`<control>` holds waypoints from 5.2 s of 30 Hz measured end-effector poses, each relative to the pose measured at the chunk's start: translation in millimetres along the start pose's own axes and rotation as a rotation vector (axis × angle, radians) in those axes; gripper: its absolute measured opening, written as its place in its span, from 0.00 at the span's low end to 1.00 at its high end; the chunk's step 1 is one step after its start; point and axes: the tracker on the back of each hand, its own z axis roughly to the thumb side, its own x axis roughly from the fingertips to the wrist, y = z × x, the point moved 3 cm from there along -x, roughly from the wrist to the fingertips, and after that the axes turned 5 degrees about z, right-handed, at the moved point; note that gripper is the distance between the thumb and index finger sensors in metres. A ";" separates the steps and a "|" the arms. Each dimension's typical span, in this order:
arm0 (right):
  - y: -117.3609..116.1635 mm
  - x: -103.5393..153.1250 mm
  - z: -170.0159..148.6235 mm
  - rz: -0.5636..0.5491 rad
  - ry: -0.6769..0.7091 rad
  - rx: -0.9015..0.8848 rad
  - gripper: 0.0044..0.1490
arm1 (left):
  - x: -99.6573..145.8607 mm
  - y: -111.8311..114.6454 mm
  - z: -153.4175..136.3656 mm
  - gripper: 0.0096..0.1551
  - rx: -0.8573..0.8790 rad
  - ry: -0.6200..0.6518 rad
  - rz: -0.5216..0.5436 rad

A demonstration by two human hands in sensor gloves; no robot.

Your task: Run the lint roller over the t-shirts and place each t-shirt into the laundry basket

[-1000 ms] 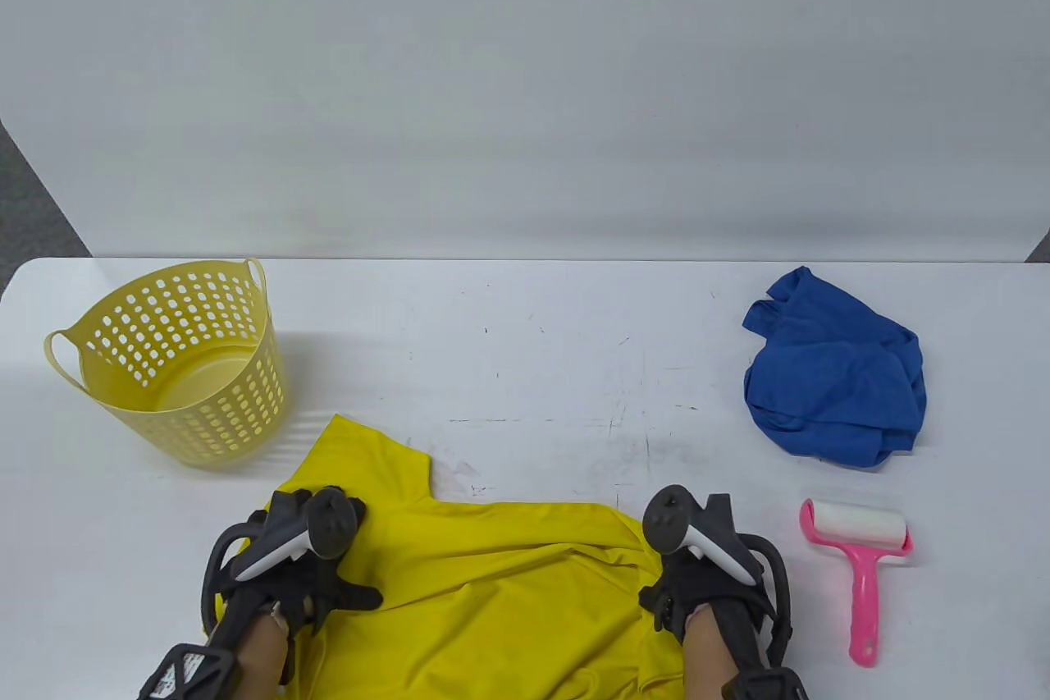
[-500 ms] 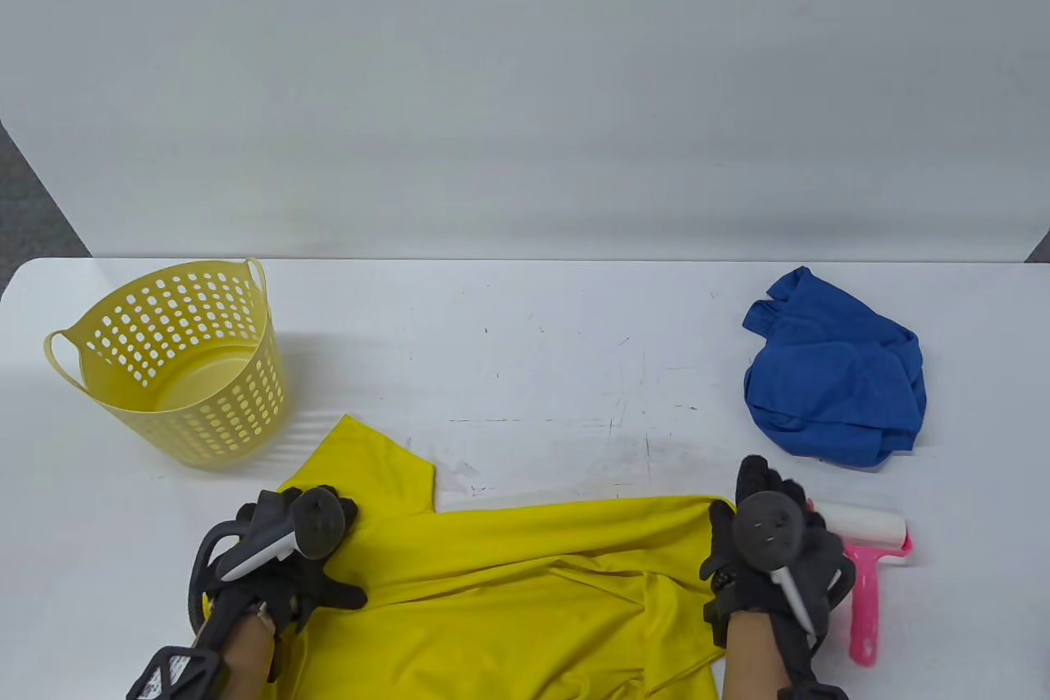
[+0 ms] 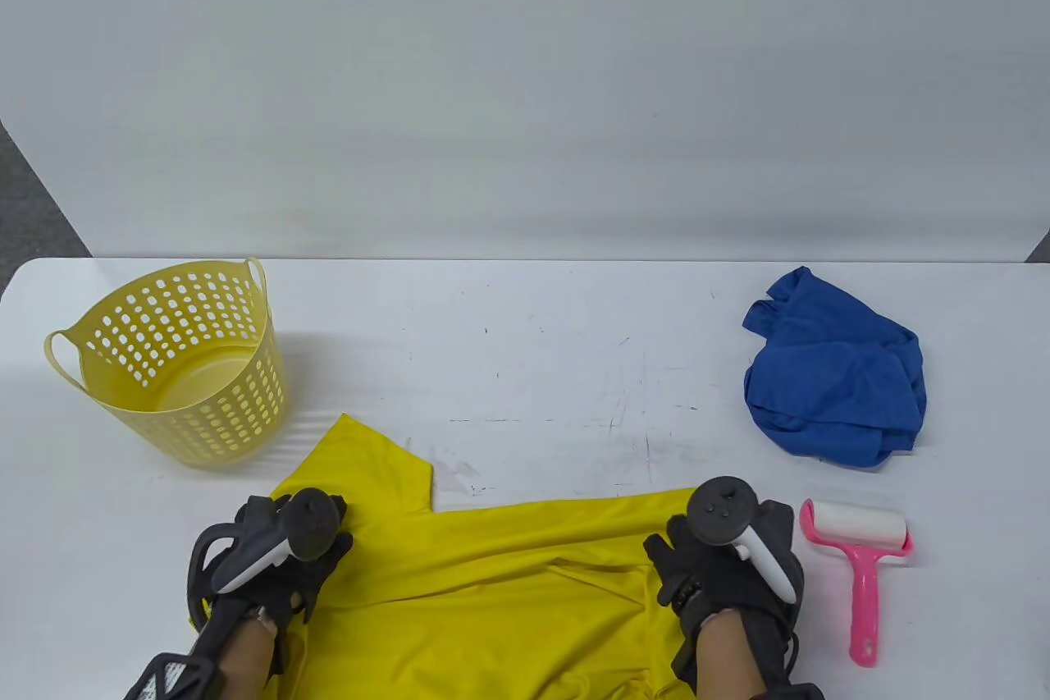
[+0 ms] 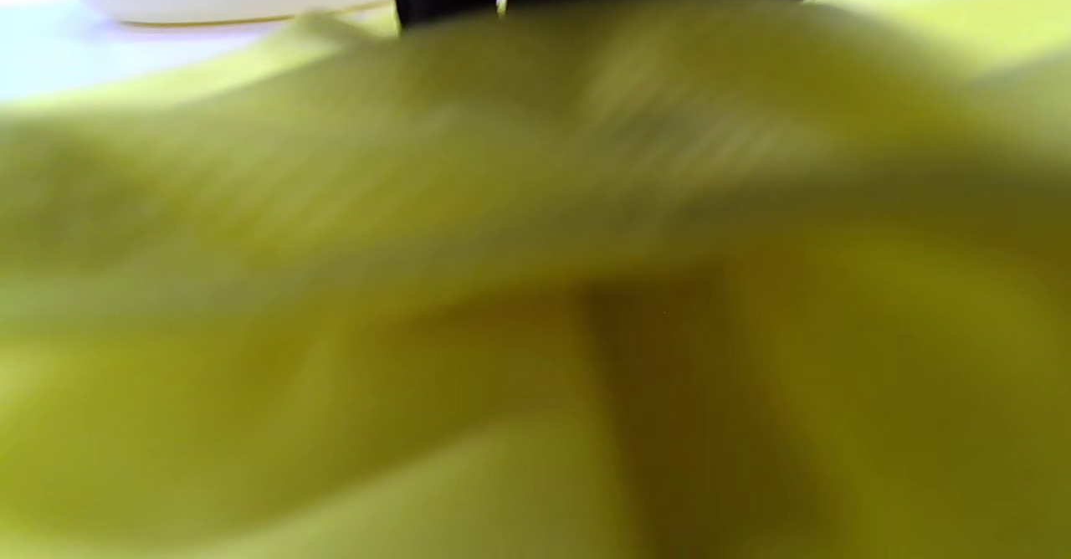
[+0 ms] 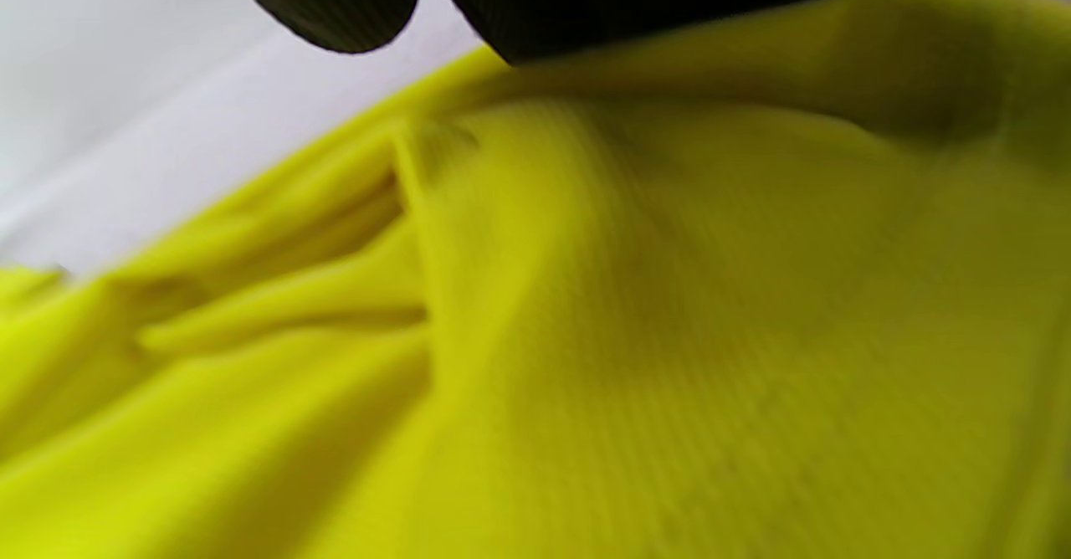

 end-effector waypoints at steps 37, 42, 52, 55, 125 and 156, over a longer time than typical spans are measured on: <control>-32.7 -43.3 31.2 0.043 0.109 0.216 0.49 | -8.9 -1.6 29.0 0.60 0.023 0.037 -0.003; -8.9 1.9 63.8 -0.154 0.248 0.321 0.45 | 31.9 -40.1 34.8 0.48 0.033 0.101 0.100; -50.4 14.2 79.9 0.136 0.196 0.441 0.49 | 39.8 -5.3 72.5 0.66 -0.021 0.268 -0.155; -54.0 0.7 68.6 0.158 0.157 0.411 0.53 | 24.9 -0.1 68.4 0.68 -0.035 0.235 -0.148; 13.7 -16.6 -19.1 -0.088 0.214 -0.017 0.28 | 62.8 -67.6 35.5 0.33 0.637 0.741 -0.070; 3.9 -12.9 -0.1 -0.170 0.103 0.151 0.42 | 51.3 -51.3 41.0 0.32 0.062 0.159 0.142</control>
